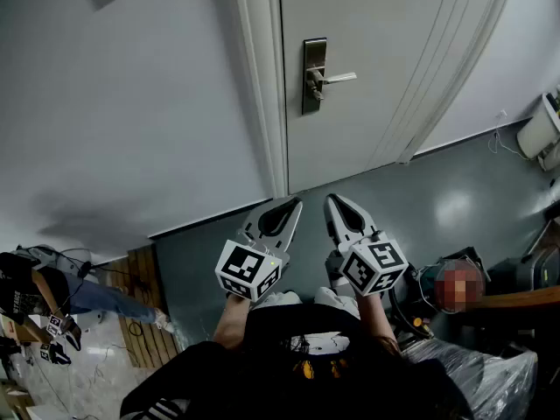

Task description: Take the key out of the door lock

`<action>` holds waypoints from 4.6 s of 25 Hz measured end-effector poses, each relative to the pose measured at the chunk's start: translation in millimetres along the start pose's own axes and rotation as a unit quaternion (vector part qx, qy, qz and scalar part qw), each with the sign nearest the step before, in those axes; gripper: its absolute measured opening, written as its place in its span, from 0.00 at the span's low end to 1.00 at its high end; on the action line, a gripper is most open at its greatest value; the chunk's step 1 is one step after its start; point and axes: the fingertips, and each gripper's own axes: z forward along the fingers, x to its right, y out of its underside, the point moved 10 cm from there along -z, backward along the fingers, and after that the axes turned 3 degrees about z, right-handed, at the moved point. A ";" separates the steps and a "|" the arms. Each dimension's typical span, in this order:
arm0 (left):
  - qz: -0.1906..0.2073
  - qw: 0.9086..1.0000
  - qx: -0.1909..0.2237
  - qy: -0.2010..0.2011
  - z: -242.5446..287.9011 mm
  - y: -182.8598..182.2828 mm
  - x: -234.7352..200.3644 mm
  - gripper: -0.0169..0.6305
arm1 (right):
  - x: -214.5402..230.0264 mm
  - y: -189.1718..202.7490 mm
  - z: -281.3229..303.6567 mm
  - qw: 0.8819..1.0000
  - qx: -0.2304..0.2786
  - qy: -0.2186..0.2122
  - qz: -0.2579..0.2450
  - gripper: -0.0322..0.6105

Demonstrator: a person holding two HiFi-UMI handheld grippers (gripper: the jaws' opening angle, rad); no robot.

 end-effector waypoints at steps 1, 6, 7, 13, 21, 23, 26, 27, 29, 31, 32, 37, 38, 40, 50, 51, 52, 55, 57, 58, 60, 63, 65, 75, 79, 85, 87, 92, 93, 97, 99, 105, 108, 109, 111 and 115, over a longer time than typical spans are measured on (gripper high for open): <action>0.001 1.000 0.000 0.001 -0.5 0.4 -0.6 0.04 | -0.7 0.7 0.8 1.000 0.001 0.000 -0.001 0.07; 0.003 1.000 -0.003 0.007 -3.6 3.0 -4.5 0.04 | -4.0 5.1 4.3 1.000 0.018 -0.004 0.009 0.07; 0.002 1.000 -0.004 0.009 -5.0 3.7 -5.0 0.04 | -5.0 6.3 4.5 1.000 0.021 -0.005 0.013 0.07; -0.002 1.000 -0.010 0.015 -6.2 8.4 -8.6 0.04 | -5.4 12.9 5.4 1.000 0.018 -0.002 0.020 0.07; -0.005 1.000 -0.018 0.017 12.9 13.5 -15.7 0.04 | 13.2 8.3 18.1 0.999 0.017 -0.006 0.027 0.07; -0.005 1.000 -0.021 0.014 20.6 14.5 -21.2 0.04 | 21.8 7.0 27.2 0.999 0.014 -0.008 0.032 0.07; -0.003 1.000 -0.024 0.006 32.3 14.0 -32.9 0.04 | 35.2 2.1 44.3 0.999 0.014 -0.012 0.043 0.07; -0.002 1.000 -0.025 0.002 37.1 13.3 -38.4 0.04 | 40.1 -0.7 52.4 0.999 0.015 -0.016 0.046 0.07; 0.001 1.000 -0.026 -0.010 49.4 12.4 -52.0 0.04 | 52.0 -6.4 71.9 0.998 0.014 -0.026 0.051 0.07; 0.002 0.999 -0.028 -0.020 65.7 12.1 -67.1 0.04 | 65.6 -11.3 92.5 0.998 0.009 -0.034 0.057 0.07; 0.003 0.999 -0.029 -0.024 74.7 11.3 -74.6 0.04 | 72.2 -13.7 102.5 0.998 0.006 -0.037 0.059 0.07; 0.008 0.999 -0.027 -0.033 118.6 1.2 -99.8 0.04 | 103.9 -29.8 144.6 0.996 -0.011 -0.051 0.069 0.07; 0.009 0.999 -0.029 -0.034 126.0 -0.3 -103.5 0.04 | 109.7 -33.1 151.9 0.996 -0.012 -0.053 0.073 0.07; 0.011 0.999 -0.035 -0.036 138.7 -1.2 -110.6 0.04 | 120.0 -37.9 164.7 0.995 -0.014 -0.058 0.082 0.07; 0.016 0.997 -0.050 -0.051 185.9 -2.7 -134.3 0.04 | 160.9 -45.9 207.2 0.991 -0.032 -0.072 0.106 0.07; 0.017 0.997 -0.051 -0.051 189.8 -2.4 -134.8 0.04 | 164.5 -45.7 209.6 0.991 -0.034 -0.072 0.108 0.07; 0.018 0.997 -0.052 -0.050 193.4 -2.2 -135.2 0.04 | 167.9 -45.2 211.8 0.991 -0.035 -0.072 0.111 0.07; 0.019 0.997 -0.056 -0.051 201.1 -0.7 -136.5 0.04 | 176.5 -43.9 217.7 0.989 -0.039 -0.074 0.122 0.07; 0.016 0.997 -0.058 -0.054 204.1 1.0 -137.5 0.04 | 180.5 -43.4 220.7 0.988 -0.043 -0.075 0.126 0.07; 0.014 0.997 -0.059 -0.055 205.3 2.1 -138.0 0.04 | 182.3 -43.0 221.9 0.988 -0.044 -0.075 0.127 0.07; 0.011 0.996 -0.064 -0.059 207.2 4.7 -139.0 0.04 | 185.9 -41.9 223.5 0.988 -0.048 -0.074 0.128 0.07; 0.009 0.996 -0.068 -0.061 208.9 7.0 -140.3 0.04 | 189.5 -40.3 224.7 0.987 -0.052 -0.071 0.132 0.07; 0.009 0.996 -0.070 -0.060 210.3 7.7 -141.6 0.04 | 191.3 -39.7 226.4 0.987 -0.052 -0.069 0.134 0.07; 0.007 0.996 -0.079 -0.037 218.5 8.6 -149.9 0.04 | 202.7 -38.3 240.7 0.988 -0.052 -0.040 0.143 0.07; 0.006 0.997 -0.081 -0.019 221.3 7.9 -158.9 0.04 | 206.6 -35.1 249.7 0.986 -0.052 -0.021 0.157 0.07; 0.008 0.997 -0.083 0.002 220.3 6.3 -181.8 0.04 | 211.9 -29.3 267.8 0.982 -0.045 0.007 0.184 0.14; 0.007 0.996 -0.083 0.009 219.9 5.8 -189.9 0.04 | 214.5 -26.4 273.3 0.980 -0.042 0.019 0.193 0.15; 0.010 0.996 -0.078 0.035 222.8 3.4 -204.9 0.04 | 224.2 -20.6 286.6 0.971 -0.027 0.039 0.235 0.21; 0.010 0.996 -0.077 0.041 223.6 2.9 -207.2 0.04 | 225.4 -20.8 289.6 0.968 -0.021 0.041 0.248 0.23; 0.014 0.995 -0.074 0.059 227.3 1.7 -215.1 0.04 | 234.2 -18.4 301.6 0.953 0.001 0.047 0.298 0.29; 0.016 0.995 -0.073 0.068 229.1 1.5 -217.6 0.04 | 239.8 -16.2 307.0 0.947 0.010 0.052 0.316 0.30; 0.018 0.994 -0.070 0.083 234.6 0.3 -226.0 0.04 | 253.5 -11.0 323.0 0.927 0.039 0.065 0.367 0.30; 0.019 0.993 -0.070 0.089 236.2 0.6 -229.5 0.04 | 257.8 -8.4 329.3 0.916 0.054 0.067 0.392 0.28; 0.019 0.993 -0.071 0.090 236.3 0.8 -230.6 0.04 | 258.6 -7.3 331.2 0.912 0.059 0.066 0.400 0.26; 0.018 0.993 -0.071 0.091 236.4 1.1 -233.5 0.04 | 258.9 -5.2 334.9 0.905 0.067 0.062 0.415 0.24; 0.017 0.993 -0.072 0.091 235.2 1.8 -239.5 0.04 | 258.1 -2.1 339.0 0.896 0.091 0.043 0.433 0.18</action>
